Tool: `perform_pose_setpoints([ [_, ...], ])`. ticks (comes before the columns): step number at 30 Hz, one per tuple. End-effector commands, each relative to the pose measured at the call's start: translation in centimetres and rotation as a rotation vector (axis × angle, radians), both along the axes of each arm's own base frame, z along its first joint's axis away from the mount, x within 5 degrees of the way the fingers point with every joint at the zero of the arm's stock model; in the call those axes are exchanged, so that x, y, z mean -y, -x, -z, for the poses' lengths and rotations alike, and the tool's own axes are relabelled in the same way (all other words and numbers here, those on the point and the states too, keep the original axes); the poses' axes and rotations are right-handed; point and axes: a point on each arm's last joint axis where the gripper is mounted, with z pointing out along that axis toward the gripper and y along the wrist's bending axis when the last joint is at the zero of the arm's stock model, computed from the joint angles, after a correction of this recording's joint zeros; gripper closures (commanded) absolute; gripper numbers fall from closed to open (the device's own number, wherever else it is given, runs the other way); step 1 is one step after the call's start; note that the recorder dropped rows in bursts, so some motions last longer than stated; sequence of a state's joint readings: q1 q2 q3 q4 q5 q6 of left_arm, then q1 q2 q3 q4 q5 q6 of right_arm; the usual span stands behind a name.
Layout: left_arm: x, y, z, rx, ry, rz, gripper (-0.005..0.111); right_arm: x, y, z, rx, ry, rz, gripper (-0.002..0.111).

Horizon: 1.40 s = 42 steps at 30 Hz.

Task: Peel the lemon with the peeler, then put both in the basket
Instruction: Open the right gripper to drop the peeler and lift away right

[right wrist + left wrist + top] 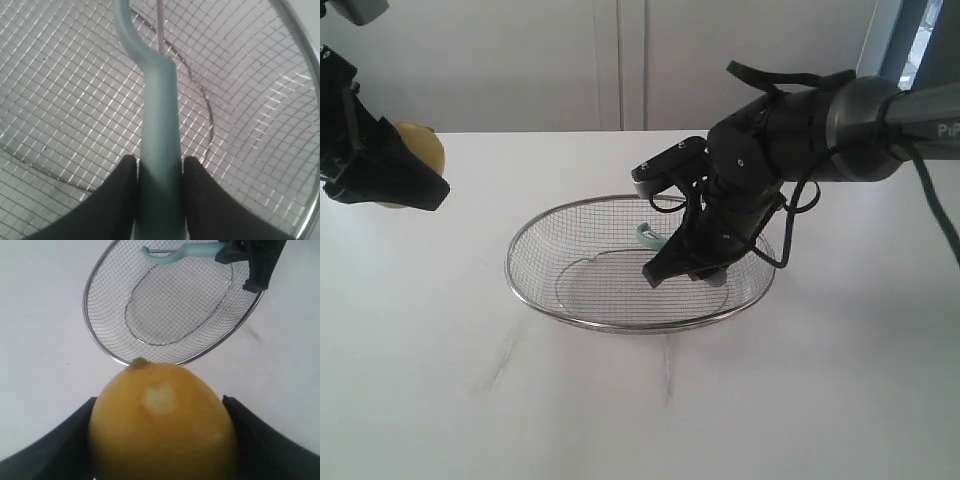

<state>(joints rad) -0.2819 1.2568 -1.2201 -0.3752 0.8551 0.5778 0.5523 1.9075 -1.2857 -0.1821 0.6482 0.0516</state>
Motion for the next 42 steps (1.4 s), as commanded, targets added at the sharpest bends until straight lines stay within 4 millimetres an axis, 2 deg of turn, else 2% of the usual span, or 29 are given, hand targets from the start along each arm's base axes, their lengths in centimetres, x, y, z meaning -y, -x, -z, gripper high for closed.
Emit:
perform_pose_setpoints([
  [1,0.0,0.3,-0.2,-0.004,0.019,-0.004,0.107,0.0,-0.1,0.5,-0.021,-0.025,0.027,0.091],
  [5,0.0,0.3,-0.2,-0.007,0.021,-0.009,0.107,-0.1,-0.1,0.6,-0.028,-0.038,0.035,0.079],
  [10,0.0,0.3,-0.2,-0.011,0.024,-0.015,0.107,-0.1,-0.1,0.6,-0.029,-0.04,0.036,0.07],
  [15,0.0,0.3,-0.2,-0.013,0.026,-0.014,0.107,-0.2,0.0,0.6,-0.031,-0.043,0.039,0.063],
  [18,0.0,0.3,-0.2,-0.014,0.027,-0.014,0.107,-0.1,0.0,0.1,-0.021,-0.05,0.038,0.063],
  [21,0.0,0.3,-0.2,-0.014,0.027,-0.014,0.107,0.0,0.2,-1.1,0.005,-0.066,0.038,0.063],
  [28,0.0,0.3,-0.2,-0.014,0.027,-0.014,0.107,1.0,1.7,-6.7,0.107,-0.11,0.017,0.063],
  [32,0.1,0.4,-0.3,-0.019,0.045,-0.013,0.107,2.1,3.3,-9.8,0.135,-0.104,-0.005,0.073],
  [37,0.2,0.3,-0.3,-0.018,0.047,-0.014,0.107,3.8,6.0,-13.7,0.172,-0.088,-0.039,0.108],
  [42,0.4,0.4,-0.4,-0.032,0.089,-0.012,0.107,5.5,8.7,-16.3,0.196,-0.1,-0.03,0.108],
])
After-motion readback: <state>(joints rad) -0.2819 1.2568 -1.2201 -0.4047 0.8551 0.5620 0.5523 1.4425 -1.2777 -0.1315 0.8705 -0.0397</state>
